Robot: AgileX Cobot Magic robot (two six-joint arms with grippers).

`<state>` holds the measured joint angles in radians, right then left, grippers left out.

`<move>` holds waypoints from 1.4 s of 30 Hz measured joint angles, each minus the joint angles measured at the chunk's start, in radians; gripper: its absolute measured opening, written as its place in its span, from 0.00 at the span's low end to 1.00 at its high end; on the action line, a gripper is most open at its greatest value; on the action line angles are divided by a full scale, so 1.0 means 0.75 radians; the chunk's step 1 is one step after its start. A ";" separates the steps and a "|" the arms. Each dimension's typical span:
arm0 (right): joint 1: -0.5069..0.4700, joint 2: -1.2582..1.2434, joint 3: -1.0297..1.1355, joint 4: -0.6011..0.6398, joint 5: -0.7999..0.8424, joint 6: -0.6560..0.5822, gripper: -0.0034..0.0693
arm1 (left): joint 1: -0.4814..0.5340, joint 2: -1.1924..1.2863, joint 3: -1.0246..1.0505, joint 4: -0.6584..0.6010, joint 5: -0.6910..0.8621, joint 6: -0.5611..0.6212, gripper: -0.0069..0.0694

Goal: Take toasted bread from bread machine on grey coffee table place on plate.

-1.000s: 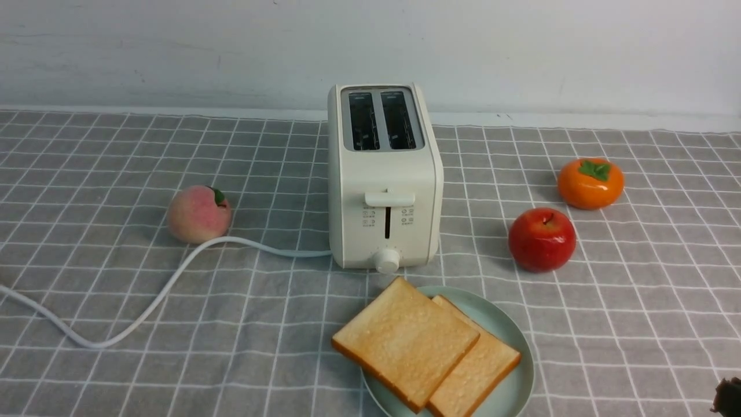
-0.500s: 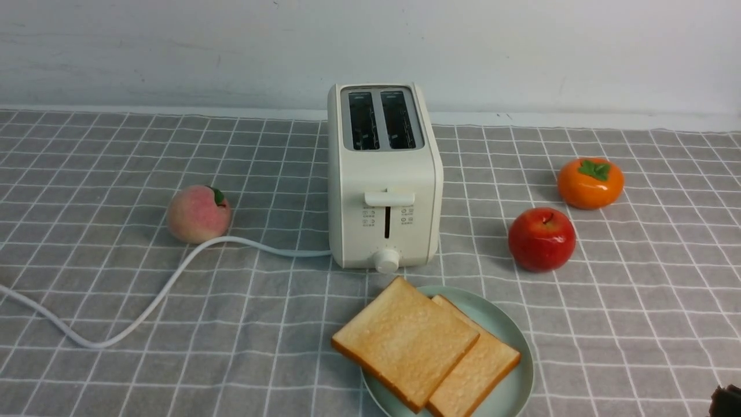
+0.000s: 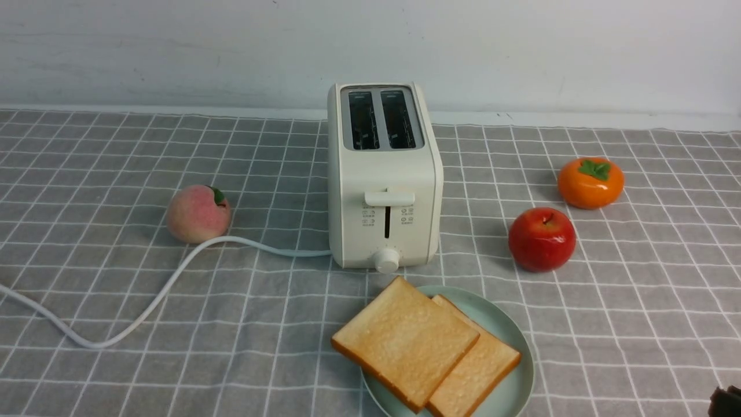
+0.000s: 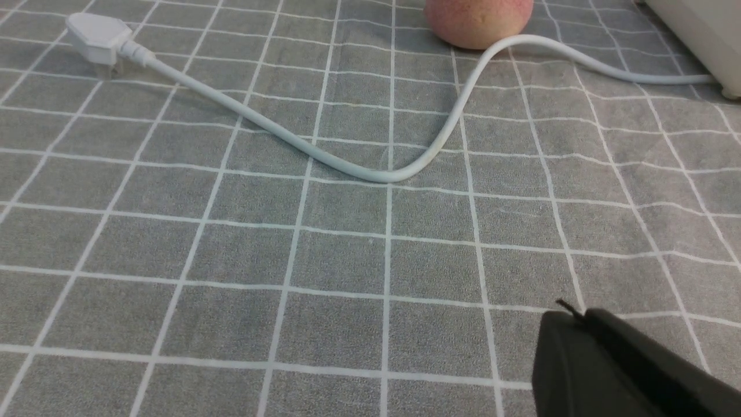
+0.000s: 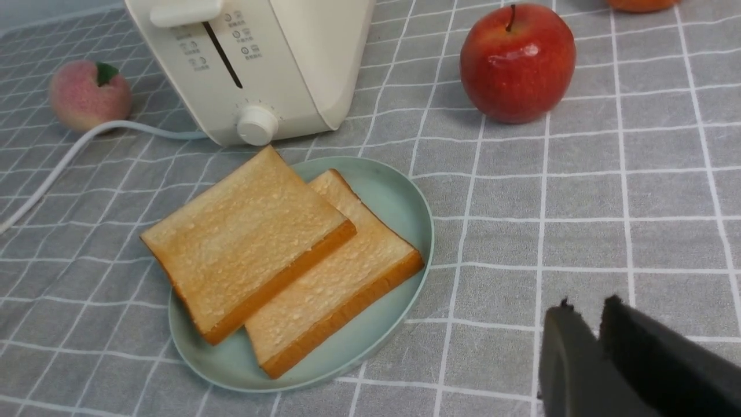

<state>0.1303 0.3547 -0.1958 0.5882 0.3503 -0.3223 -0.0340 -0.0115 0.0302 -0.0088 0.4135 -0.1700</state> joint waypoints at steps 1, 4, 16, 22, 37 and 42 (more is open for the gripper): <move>-0.002 -0.004 0.000 0.000 0.004 0.000 0.16 | 0.000 0.000 0.000 0.000 0.000 0.000 0.10; -0.035 -0.102 0.000 -0.006 0.024 0.000 0.17 | 0.000 0.000 0.000 0.000 0.000 0.000 0.10; -0.182 -0.417 0.086 -0.480 0.134 0.004 0.19 | 0.000 0.000 0.000 0.000 0.000 0.000 0.10; -0.204 -0.486 0.270 -0.483 0.106 0.210 0.19 | 0.000 0.000 0.000 -0.006 0.000 0.000 0.10; -0.216 -0.486 0.276 -0.487 0.080 0.239 0.22 | 0.000 0.000 0.000 -0.008 0.000 0.000 0.12; -0.216 -0.486 0.276 -0.487 0.080 0.240 0.23 | 0.000 0.000 0.000 -0.007 0.000 0.000 0.12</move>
<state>-0.0318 -0.0097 0.0111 0.2232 0.4102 -0.1422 -0.0340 -0.0115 0.0302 -0.0139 0.4135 -0.1700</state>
